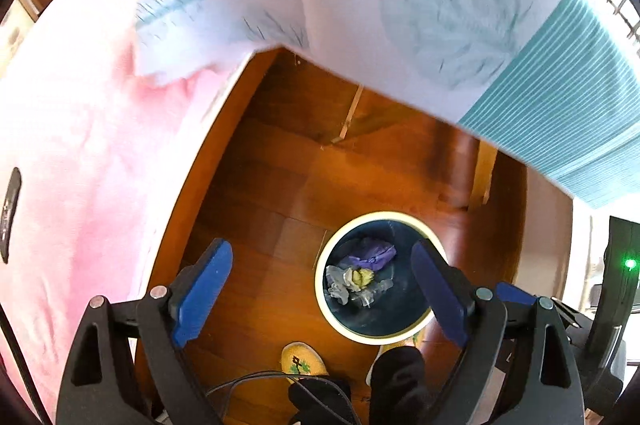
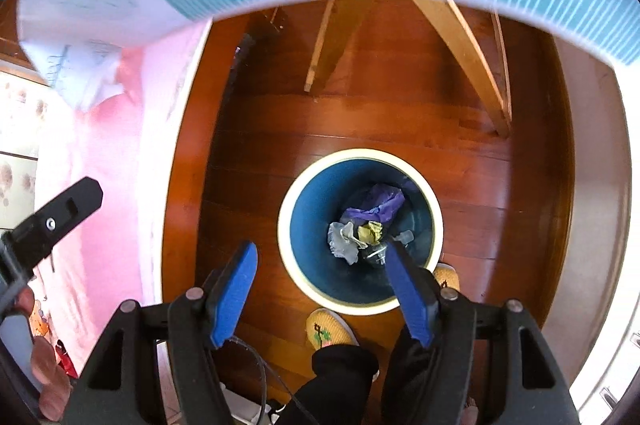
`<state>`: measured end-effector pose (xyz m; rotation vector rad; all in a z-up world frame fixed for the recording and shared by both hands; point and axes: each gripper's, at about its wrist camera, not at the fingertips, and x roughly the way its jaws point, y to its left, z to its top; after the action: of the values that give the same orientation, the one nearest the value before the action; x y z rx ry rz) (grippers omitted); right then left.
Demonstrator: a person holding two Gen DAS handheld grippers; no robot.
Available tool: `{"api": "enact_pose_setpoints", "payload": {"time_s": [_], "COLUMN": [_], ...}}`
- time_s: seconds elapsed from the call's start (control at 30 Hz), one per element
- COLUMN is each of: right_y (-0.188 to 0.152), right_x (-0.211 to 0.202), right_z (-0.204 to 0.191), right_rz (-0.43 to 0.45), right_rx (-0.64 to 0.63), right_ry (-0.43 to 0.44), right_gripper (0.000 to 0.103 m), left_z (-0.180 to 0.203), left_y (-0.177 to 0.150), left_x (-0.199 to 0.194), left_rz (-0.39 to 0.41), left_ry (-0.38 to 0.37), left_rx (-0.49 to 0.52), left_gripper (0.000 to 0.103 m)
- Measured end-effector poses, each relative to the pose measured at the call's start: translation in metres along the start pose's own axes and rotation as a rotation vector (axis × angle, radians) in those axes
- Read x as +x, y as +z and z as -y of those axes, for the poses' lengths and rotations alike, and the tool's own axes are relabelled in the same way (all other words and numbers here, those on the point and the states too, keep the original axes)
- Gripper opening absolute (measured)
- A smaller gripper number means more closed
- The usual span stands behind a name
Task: Collect trash
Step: 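Raise both tools back toward the table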
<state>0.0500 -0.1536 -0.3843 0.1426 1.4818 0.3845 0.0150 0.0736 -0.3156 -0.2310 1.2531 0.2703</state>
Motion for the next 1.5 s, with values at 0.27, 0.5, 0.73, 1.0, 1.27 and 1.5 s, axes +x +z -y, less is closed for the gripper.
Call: {"api": "enact_pose_setpoints", "payload": {"time_s": [0.27,0.5,0.73,1.0,1.27,1.5], "right_y": [0.002,0.010,0.017,0.024,0.034,0.040], "right_x": [-0.080,-0.152,-0.222,-0.286,-0.329,-0.354], "right_z": [-0.032,-0.061,-0.086,-0.111,-0.126,-0.117], "right_rz": [0.055,0.123,0.217,0.380,0.528,0.608], "right_rx": [-0.036,-0.085,-0.122,-0.175,-0.153,-0.112], "right_ry": [0.039,0.043,0.028,-0.005,-0.026,-0.051], "right_gripper": [0.067,0.067,0.067,0.067,0.067,0.067], "left_z": [-0.015,-0.024,-0.033,-0.027,-0.023,-0.024], "left_y": [0.017,0.037,0.053,0.076,0.097,0.107], "left_x": [-0.082,-0.158,-0.224,-0.282,-0.318,-0.327], "left_rz": [0.071,0.159,0.264,0.377,0.439,0.448], "left_ry": [-0.005,-0.013,-0.051,-0.091,-0.129,-0.151], "left_rx": [-0.025,-0.038,-0.049,0.012,0.083,0.119], "left_gripper": [0.090,0.090,0.090,0.090,0.090,0.090]}}
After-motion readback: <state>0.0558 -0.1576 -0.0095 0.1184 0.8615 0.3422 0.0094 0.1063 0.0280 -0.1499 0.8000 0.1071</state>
